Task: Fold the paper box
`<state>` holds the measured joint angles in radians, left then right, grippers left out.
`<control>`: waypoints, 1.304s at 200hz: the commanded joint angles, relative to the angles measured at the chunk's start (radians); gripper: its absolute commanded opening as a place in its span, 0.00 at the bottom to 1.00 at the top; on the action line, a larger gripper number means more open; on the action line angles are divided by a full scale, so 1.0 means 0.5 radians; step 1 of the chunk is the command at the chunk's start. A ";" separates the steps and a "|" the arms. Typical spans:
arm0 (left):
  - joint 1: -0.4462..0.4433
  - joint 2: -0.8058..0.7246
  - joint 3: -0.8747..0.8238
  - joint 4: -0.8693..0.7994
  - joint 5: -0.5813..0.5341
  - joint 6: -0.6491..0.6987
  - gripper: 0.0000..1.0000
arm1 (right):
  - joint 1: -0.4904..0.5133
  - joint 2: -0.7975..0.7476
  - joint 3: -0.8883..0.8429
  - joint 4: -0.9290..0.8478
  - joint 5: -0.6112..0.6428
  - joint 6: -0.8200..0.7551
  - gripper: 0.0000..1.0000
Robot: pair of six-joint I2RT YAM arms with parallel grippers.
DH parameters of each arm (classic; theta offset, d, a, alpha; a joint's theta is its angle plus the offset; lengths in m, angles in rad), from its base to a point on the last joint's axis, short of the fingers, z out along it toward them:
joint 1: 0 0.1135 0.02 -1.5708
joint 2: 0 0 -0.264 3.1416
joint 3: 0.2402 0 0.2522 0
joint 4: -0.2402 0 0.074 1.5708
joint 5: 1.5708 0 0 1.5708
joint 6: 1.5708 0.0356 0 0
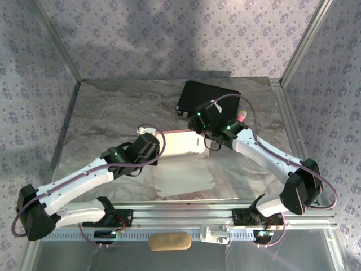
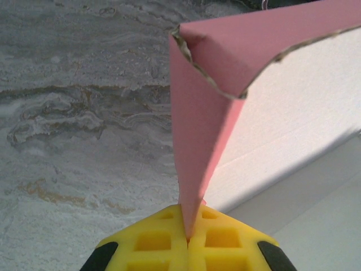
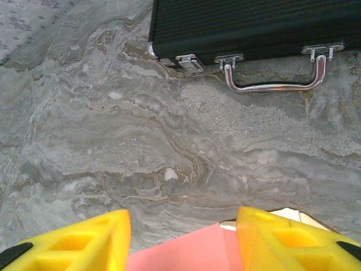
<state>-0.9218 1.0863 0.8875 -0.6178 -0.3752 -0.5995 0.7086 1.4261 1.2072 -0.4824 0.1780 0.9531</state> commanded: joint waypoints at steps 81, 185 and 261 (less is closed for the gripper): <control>0.291 0.205 0.173 0.312 0.300 0.361 0.00 | -0.248 0.046 -0.104 0.319 -0.334 0.098 0.42; 0.632 0.410 0.176 0.638 0.707 0.554 0.00 | -0.522 0.274 -0.088 0.784 -0.687 0.475 0.29; 0.826 0.542 0.223 0.692 0.790 0.642 0.00 | -0.509 -0.078 -0.089 0.577 -0.677 0.336 0.65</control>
<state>-0.5297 1.3590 0.9630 -0.3187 -0.0109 -0.3069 0.4393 1.5078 1.1481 -0.1097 -0.1799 1.1870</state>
